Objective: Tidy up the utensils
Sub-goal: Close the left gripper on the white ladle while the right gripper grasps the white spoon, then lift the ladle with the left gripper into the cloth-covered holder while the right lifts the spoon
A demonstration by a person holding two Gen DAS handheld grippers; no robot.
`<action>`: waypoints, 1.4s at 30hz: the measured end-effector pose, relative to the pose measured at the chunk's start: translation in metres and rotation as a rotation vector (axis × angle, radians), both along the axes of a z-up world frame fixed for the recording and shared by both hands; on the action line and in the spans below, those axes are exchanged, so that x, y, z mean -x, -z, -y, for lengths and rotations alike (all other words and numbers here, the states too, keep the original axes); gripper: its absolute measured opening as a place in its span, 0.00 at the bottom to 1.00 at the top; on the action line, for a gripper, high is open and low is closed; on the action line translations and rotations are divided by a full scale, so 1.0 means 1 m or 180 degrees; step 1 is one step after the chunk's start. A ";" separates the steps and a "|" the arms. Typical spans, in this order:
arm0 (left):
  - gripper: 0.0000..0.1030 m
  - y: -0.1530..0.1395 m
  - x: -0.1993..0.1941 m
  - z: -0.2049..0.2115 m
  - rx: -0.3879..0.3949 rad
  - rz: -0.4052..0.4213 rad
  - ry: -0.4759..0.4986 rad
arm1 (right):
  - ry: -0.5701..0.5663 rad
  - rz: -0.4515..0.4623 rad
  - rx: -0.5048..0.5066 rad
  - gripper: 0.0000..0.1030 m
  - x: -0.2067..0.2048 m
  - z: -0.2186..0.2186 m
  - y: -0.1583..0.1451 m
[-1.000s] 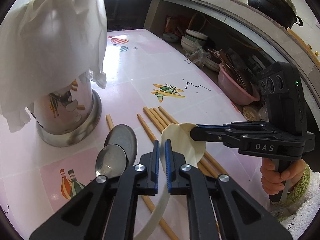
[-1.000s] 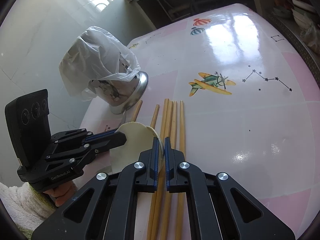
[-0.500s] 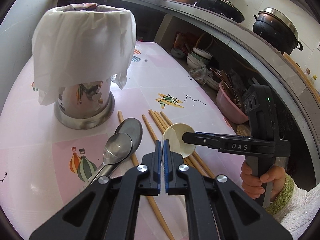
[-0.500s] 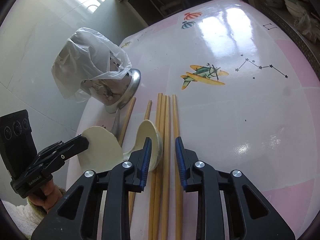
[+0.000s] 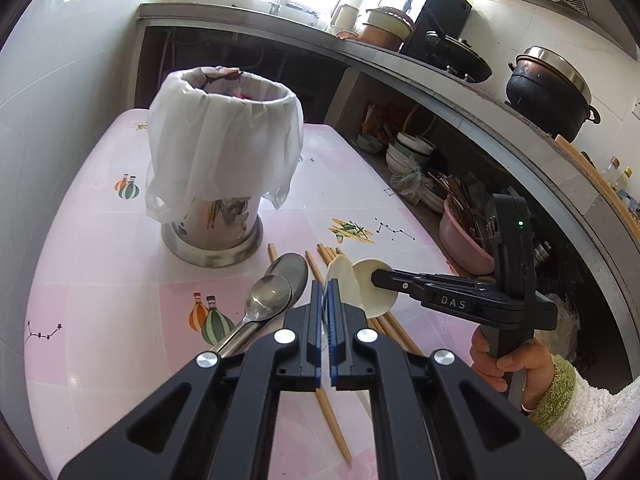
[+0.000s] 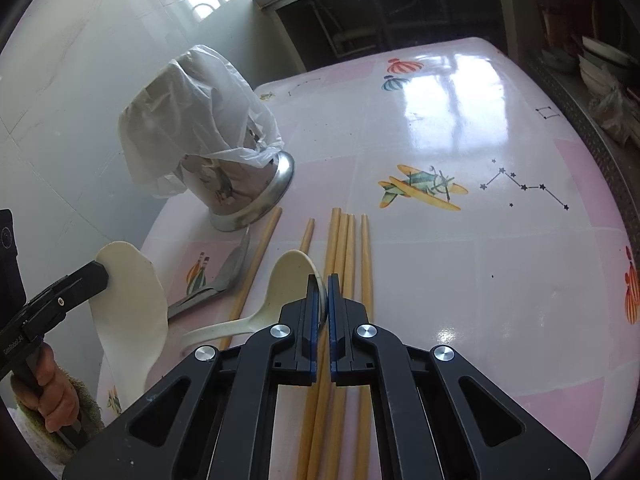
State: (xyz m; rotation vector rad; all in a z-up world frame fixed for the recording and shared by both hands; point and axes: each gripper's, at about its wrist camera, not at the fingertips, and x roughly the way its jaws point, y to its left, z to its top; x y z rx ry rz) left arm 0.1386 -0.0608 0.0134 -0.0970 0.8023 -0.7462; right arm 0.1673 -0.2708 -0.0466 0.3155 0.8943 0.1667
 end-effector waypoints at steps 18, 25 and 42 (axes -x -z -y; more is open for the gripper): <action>0.02 -0.092 0.015 -0.078 0.0435 0.0830 -0.0558 | 0.0180 0.0969 0.0659 0.02 0.052 -0.026 -0.132; 0.02 -0.144 -0.005 -0.073 0.0493 0.1383 -0.0786 | 0.0428 0.1217 0.0709 0.02 0.063 -0.009 -0.153; 0.02 -0.136 -0.127 0.023 -0.0289 0.2244 -0.1470 | 0.0551 0.0865 0.0194 0.02 0.046 0.047 -0.108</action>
